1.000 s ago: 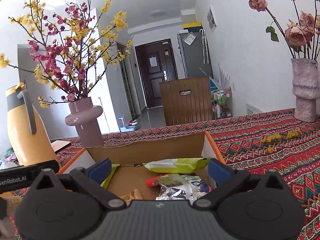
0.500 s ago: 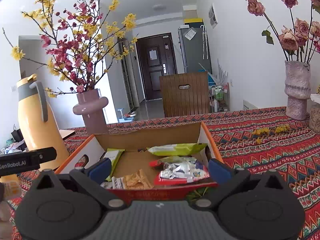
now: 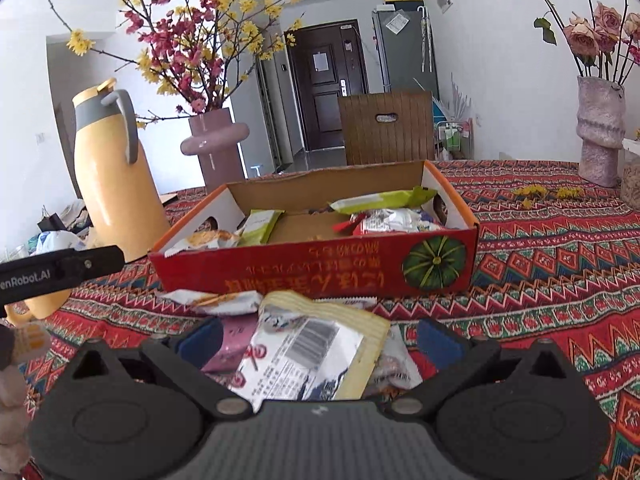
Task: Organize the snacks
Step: 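Move both grippers back over the snack pile, then grasp the white-and-yellow printed packet with the right gripper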
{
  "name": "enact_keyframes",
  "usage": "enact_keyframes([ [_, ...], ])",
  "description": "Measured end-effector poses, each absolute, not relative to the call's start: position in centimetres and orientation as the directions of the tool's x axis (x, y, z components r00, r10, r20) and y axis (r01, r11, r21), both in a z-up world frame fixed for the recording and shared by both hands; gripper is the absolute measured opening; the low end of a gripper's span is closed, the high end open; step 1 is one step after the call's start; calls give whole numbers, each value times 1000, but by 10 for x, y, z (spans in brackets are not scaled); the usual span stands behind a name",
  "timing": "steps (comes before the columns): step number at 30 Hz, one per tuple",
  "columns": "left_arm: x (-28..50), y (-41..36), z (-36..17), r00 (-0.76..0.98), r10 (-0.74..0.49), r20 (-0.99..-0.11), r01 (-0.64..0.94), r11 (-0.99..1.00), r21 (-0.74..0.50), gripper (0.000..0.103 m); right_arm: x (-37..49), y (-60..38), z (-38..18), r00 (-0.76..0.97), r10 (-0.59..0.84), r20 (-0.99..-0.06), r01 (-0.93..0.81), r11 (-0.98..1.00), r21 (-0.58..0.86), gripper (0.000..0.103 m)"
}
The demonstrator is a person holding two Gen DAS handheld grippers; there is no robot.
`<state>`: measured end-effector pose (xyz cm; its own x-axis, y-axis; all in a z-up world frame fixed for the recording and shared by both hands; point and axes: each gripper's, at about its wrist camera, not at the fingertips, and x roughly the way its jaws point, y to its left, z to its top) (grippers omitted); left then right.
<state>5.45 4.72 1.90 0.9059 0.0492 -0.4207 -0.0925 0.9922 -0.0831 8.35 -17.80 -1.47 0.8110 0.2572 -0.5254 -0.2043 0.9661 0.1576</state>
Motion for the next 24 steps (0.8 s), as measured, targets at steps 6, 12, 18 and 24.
enact_keyframes([
  [6, 36, 51, 9, 894, 43, -446, -86, 993, -78, 103, 67, -171, -30, 776, 256, -576, -189, 966, 175, 103],
  [12, 27, 52, 6, 888, 37, -458, -84, 993, -81, 103, 62, -167, -38, 756, 260, -600, -174, 965, 198, 100],
  [18, 27, 49, 3, 878, 35, -478, -84, 993, -82, 103, 64, -169, -46, 729, 273, -628, -162, 960, 228, 68],
  [24, 28, 45, 1, 866, 27, -500, -73, 995, -73, 103, 60, -181, -44, 731, 313, -606, -184, 946, 265, 49],
])
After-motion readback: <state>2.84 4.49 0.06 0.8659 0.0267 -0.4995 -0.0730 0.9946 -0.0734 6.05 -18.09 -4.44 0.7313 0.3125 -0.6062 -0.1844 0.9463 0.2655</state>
